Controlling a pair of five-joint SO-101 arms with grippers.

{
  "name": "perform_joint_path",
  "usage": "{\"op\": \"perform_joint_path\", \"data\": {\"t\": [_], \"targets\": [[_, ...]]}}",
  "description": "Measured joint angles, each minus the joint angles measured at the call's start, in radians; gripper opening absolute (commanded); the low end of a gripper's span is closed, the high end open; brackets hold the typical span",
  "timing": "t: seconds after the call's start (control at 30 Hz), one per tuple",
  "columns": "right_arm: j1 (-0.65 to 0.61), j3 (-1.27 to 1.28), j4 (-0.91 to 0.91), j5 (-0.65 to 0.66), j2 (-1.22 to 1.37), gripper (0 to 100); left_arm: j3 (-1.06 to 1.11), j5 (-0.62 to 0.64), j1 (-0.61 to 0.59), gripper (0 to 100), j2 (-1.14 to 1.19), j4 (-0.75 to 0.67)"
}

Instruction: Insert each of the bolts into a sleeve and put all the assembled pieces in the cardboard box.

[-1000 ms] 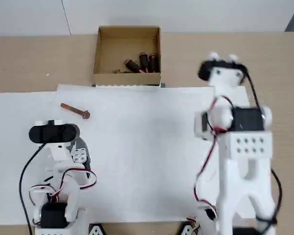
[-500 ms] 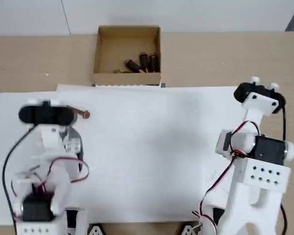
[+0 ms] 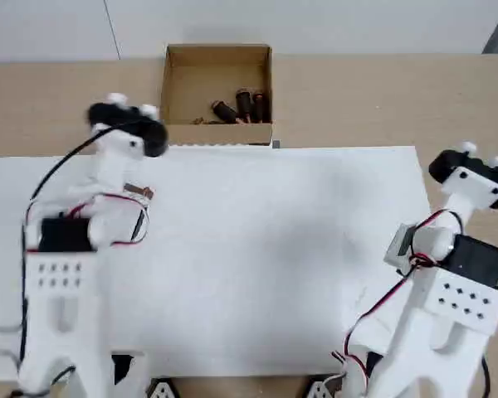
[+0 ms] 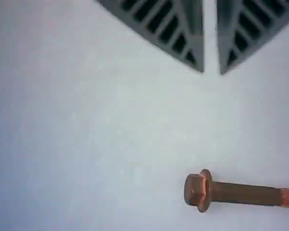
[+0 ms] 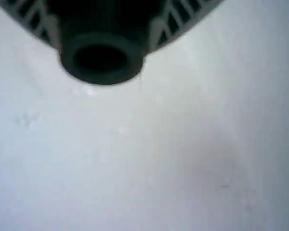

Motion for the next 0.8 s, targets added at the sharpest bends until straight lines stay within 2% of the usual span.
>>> {"op": "perform_joint_path", "data": {"t": [0.27,0.43,0.6,0.8], "targets": [[0.101,0.0,0.0,0.0,-0.002,0.4,-0.02,-0.525,-0.002,1,0.213,0.049],[0.135,0.0,0.0,0.0,-0.002,0.4,-0.035,-0.767,-0.006,1,0.226,0.057],[0.14,0.0,0.0,0.0,-0.002,0.4,-0.06,-0.934,-0.028,1,0.227,0.043],[0.14,0.0,-0.002,0.0,-0.002,0.5,-0.061,-0.961,-0.029,7,0.259,0.009]]}}
